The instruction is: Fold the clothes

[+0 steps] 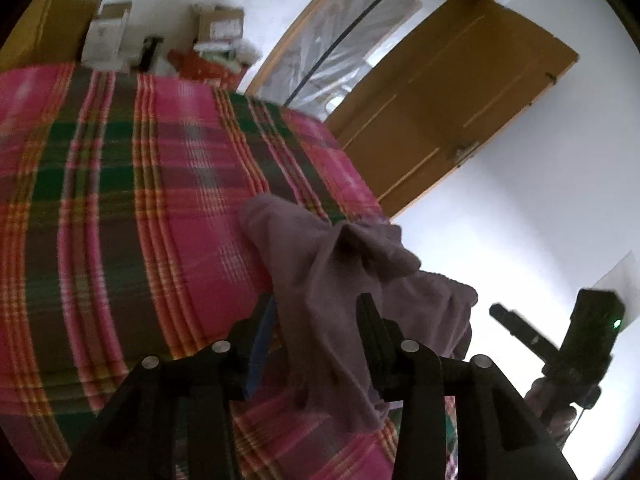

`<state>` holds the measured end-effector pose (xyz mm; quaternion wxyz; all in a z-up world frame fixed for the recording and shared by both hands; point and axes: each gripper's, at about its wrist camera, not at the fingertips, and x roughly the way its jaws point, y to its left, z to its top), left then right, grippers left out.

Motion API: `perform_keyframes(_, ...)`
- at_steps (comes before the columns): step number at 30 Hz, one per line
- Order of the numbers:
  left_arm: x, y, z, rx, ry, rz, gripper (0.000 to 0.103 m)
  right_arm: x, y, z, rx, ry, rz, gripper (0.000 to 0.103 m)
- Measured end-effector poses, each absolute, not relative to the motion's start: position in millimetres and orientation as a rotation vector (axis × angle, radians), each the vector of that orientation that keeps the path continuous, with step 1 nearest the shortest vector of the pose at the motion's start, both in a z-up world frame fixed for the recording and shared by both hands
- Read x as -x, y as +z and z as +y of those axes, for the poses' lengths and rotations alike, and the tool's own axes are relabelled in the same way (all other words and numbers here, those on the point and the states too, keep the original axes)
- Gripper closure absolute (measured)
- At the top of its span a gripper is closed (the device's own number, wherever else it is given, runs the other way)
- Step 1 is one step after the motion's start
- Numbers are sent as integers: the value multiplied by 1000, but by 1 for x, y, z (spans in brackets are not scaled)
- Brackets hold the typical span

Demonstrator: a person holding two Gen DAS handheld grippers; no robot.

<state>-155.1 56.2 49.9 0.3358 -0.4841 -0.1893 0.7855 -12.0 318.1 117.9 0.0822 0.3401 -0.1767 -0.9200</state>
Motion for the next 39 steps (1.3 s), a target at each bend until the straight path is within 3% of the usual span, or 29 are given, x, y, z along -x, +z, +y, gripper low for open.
perform_keyframes(11, 171, 30, 59, 1345, 1967, -594, 60, 100, 100, 269, -1180, -2597, -504, 53)
perform_keyframes(17, 171, 32, 63, 1342, 1978, -583, 60, 88, 101, 235, -1197, -2700, -141, 53)
perform_keyframes(20, 170, 34, 65, 1343, 1994, -554, 60, 95, 92, 225, -1243, -2709, -45, 66)
perform_keyframes(22, 168, 36, 64, 1337, 2009, -537, 60, 98, 88, 222, -1246, -2725, -10, 88)
perform_keyframes(23, 167, 37, 64, 1335, 2014, -530, 61, 98, 88, 221, -1239, -2739, 3, 89)
perform_keyframes(24, 166, 38, 63, 1333, 2019, -523, 68, 97, 88, 220, -1227, -2741, 10, 94)
perform_keyframes(27, 164, 40, 62, 1325, 2028, -511, 74, 94, 95, 214, -1178, -2749, 55, 96)
perform_keyframes(29, 163, 41, 60, 1315, 2020, -526, 86, 88, 106, 212, -1101, -2771, 69, 97)
perform_keyframes(33, 158, 44, 45, 1289, 2022, -592, 95, 83, 130, 206, -970, -2777, 62, 98)
perform_keyframes(39, 140, 55, 2, 1213, 2063, -729, 96, 83, 155, 170, -828, -2685, 38, 99)
